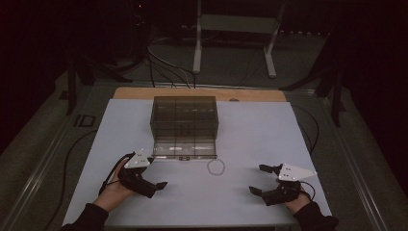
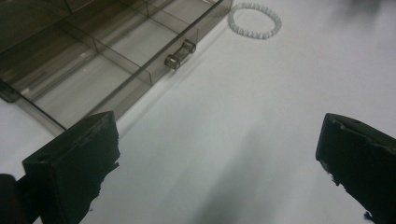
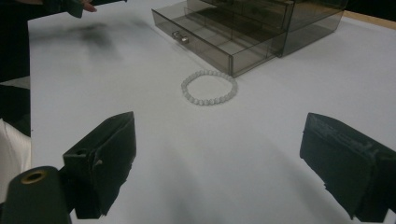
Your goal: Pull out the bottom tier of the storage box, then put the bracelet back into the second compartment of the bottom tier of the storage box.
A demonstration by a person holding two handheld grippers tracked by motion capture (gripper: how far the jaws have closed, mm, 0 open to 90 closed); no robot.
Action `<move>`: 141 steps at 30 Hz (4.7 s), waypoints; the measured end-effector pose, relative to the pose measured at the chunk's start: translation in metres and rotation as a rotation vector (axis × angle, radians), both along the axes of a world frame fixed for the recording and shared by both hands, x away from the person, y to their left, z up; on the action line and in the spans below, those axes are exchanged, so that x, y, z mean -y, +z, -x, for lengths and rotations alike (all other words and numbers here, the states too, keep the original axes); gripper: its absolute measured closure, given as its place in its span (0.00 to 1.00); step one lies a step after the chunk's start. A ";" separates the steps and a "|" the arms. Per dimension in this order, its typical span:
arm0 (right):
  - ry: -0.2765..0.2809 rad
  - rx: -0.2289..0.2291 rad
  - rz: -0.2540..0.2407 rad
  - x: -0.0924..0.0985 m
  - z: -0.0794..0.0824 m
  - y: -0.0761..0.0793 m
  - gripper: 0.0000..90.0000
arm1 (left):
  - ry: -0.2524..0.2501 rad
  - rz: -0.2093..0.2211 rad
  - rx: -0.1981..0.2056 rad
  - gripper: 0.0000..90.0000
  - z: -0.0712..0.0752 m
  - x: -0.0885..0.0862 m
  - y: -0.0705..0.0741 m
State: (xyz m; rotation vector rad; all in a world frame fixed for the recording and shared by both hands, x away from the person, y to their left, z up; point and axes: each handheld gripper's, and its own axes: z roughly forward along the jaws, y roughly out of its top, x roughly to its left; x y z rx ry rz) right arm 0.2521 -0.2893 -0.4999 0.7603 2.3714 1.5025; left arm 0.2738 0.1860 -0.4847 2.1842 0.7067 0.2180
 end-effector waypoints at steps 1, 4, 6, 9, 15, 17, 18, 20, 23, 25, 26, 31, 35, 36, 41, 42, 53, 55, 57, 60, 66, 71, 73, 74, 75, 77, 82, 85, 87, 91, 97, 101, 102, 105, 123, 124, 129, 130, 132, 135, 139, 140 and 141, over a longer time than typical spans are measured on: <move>0.001 0.000 0.001 0.000 0.000 0.000 0.12 | 0.000 -0.002 0.002 0.00 0.003 0.000 0.000; 0.000 0.000 0.000 0.000 0.000 0.000 0.12 | 0.002 0.029 0.005 0.00 0.011 -0.002 -0.002; 0.001 0.000 0.000 0.000 0.000 0.000 0.12 | 0.010 0.027 0.014 0.00 0.013 -0.002 -0.003; 0.002 -0.001 0.003 0.000 0.000 0.000 0.12 | 0.029 0.036 0.015 0.00 0.016 -0.004 -0.006; 0.000 0.002 0.004 0.000 0.000 0.000 0.12 | 0.061 0.043 0.035 0.00 0.018 -0.008 -0.010; -0.004 0.004 0.004 0.001 0.001 0.001 0.12 | 0.063 0.038 0.033 0.00 0.017 -0.008 -0.012; -0.005 0.004 0.003 0.001 0.001 0.001 0.12 | 0.068 0.030 0.044 0.00 0.018 -0.007 -0.012; -0.007 0.005 0.003 0.001 0.000 0.001 0.12 | 0.065 0.033 0.048 0.00 0.019 -0.007 -0.011; -0.003 0.002 0.005 0.001 0.000 0.000 0.12 | 0.069 0.028 0.050 0.00 0.018 -0.007 -0.012; 0.001 0.003 0.008 0.000 0.000 0.000 0.12 | 0.069 0.023 0.052 0.00 0.018 -0.007 -0.011; 0.001 0.002 0.007 0.000 0.000 0.000 0.12 | 0.070 0.023 0.051 0.00 0.019 -0.007 -0.011; 0.001 0.002 0.006 0.000 0.000 0.000 0.12 | 0.056 -0.002 0.073 0.00 0.023 -0.005 -0.009; 0.004 -0.002 0.008 -0.001 0.000 0.000 0.12 | 0.066 0.016 0.072 0.00 0.023 -0.007 -0.009; 0.004 -0.002 0.009 -0.001 0.000 0.000 0.12 | 0.069 0.018 0.071 0.00 0.023 -0.008 -0.009; 0.004 0.000 0.008 0.000 0.000 -0.001 0.12 | 0.083 0.025 0.078 0.00 0.022 -0.009 -0.009; 0.004 0.000 0.008 0.000 0.000 -0.001 0.12 | 0.083 0.025 0.078 0.00 0.022 -0.009 -0.009; 0.003 -0.007 0.005 -0.001 -0.001 -0.001 0.12 | 0.087 0.026 0.075 0.00 0.022 -0.010 -0.009; 0.003 -0.012 -0.001 -0.001 -0.001 -0.001 0.12 | 0.090 0.027 0.078 0.00 0.023 -0.010 -0.008; 0.001 -0.011 -0.006 0.000 -0.001 -0.001 0.12 | 0.088 0.021 0.079 0.00 0.023 -0.010 -0.009; -0.003 -0.012 -0.014 0.001 -0.002 -0.001 0.12 | 0.087 0.018 0.084 0.00 0.023 -0.009 -0.009; 0.000 -0.005 -0.007 0.001 -0.001 0.001 0.12 | 0.091 0.016 0.082 0.00 0.023 -0.009 -0.008; 0.008 0.014 0.018 -0.001 0.002 0.008 0.12 | 0.087 0.016 0.084 0.00 0.023 -0.009 -0.007; 0.009 0.017 0.032 -0.003 0.004 0.014 0.12 | 0.088 0.018 0.084 0.00 0.024 -0.009 -0.007; 0.011 0.018 0.035 -0.004 0.004 0.016 0.12 | 0.087 0.019 0.084 0.00 0.024 -0.009 -0.007; 0.009 0.017 0.043 -0.005 0.005 0.018 0.12 | 0.085 0.020 0.086 0.00 0.023 -0.008 -0.007; 0.006 0.016 0.050 -0.006 0.005 0.023 0.12 | 0.087 0.019 0.088 0.00 0.024 -0.008 -0.007; 0.000 0.021 0.072 -0.010 0.005 0.036 0.12 | 0.087 0.027 0.087 0.00 0.024 -0.008 -0.006; 0.007 0.021 0.075 -0.012 0.004 0.042 0.12 | 0.086 0.027 0.087 0.00 0.024 -0.008 -0.006; 0.007 0.019 0.082 -0.014 0.003 0.046 0.12 | 0.085 0.026 0.088 0.00 0.025 -0.008 -0.006; 0.019 0.028 0.094 -0.018 -0.001 0.054 0.12 | 0.088 0.027 0.090 0.00 0.025 -0.008 -0.006; 0.023 0.036 0.089 -0.024 -0.010 0.064 0.12 | 0.086 0.028 0.089 0.00 0.025 -0.008 -0.006; 0.025 0.042 0.093 -0.028 -0.013 0.068 0.12 | 0.086 0.030 0.090 0.00 0.025 -0.008 -0.005; 0.028 0.044 0.094 -0.029 -0.014 0.069 0.12 | 0.086 0.030 0.090 0.00 0.025 -0.008 -0.005; 0.034 0.056 0.101 -0.034 -0.019 0.075 0.12 | 0.085 0.028 0.091 0.00 0.025 -0.008 -0.005; 0.049 0.056 0.116 -0.056 -0.042 0.082 0.12 | 0.085 0.028 0.091 0.00 0.025 -0.008 -0.006; 0.048 0.055 0.117 -0.057 -0.044 0.081 0.12 | 0.084 0.027 0.092 0.00 0.025 -0.008 -0.006; 0.052 0.052 0.118 -0.064 -0.050 0.080 0.12 | 0.086 0.028 0.092 0.00 0.025 -0.008 -0.006; 0.055 0.052 0.117 -0.065 -0.052 0.079 0.12 | 0.085 0.030 0.091 0.00 0.025 -0.008 -0.005; 0.056 0.049 0.118 -0.067 -0.053 0.078 0.12 | 0.086 0.028 0.092 0.00 0.025 -0.009 -0.005; 0.056 0.042 0.116 -0.071 -0.059 0.076 0.12 | 0.084 0.029 0.091 0.00 0.025 -0.009 -0.005; 0.055 0.039 0.123 -0.076 -0.065 0.071 0.12 | 0.085 0.029 0.093 0.00 0.025 -0.009 -0.005; 0.053 0.037 0.124 -0.077 -0.066 0.069 0.12 | 0.086 0.030 0.094 0.00 0.025 -0.009 -0.005; 0.053 0.035 0.125 -0.077 -0.067 0.068 0.12 | 0.086 0.030 0.094 0.00 0.025 -0.009 -0.005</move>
